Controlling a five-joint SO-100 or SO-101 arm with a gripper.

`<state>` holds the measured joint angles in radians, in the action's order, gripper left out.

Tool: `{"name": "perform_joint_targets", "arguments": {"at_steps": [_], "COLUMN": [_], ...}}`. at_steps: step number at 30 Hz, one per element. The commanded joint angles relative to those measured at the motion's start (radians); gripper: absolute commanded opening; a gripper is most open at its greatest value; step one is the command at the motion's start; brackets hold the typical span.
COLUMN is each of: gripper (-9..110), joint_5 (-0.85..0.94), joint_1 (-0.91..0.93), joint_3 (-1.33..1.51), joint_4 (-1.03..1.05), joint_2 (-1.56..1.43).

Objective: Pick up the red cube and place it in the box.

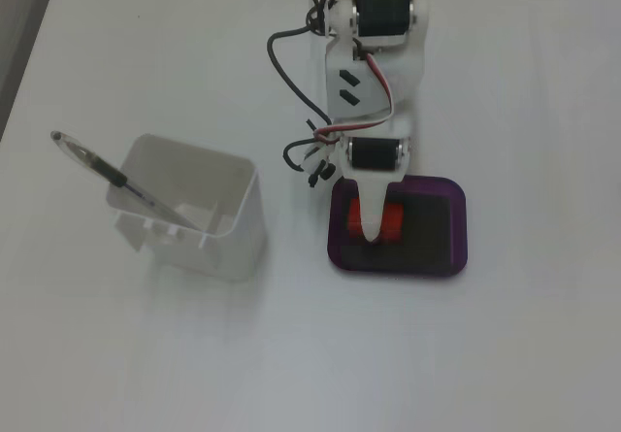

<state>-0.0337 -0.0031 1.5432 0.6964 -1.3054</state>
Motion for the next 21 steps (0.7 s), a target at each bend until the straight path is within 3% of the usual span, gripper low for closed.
{"name": "perform_joint_targets", "arguments": {"at_steps": [1,13,21], "gripper": [22,22,22], "joint_5": [-0.008,0.000,0.005], "joint_1": [-0.006,-0.009,-0.006], "joint_3": [-0.092,-0.163,0.130], "joint_4": [0.100,0.535,0.635], "joint_2": [-0.115,-0.578,-1.051]}}
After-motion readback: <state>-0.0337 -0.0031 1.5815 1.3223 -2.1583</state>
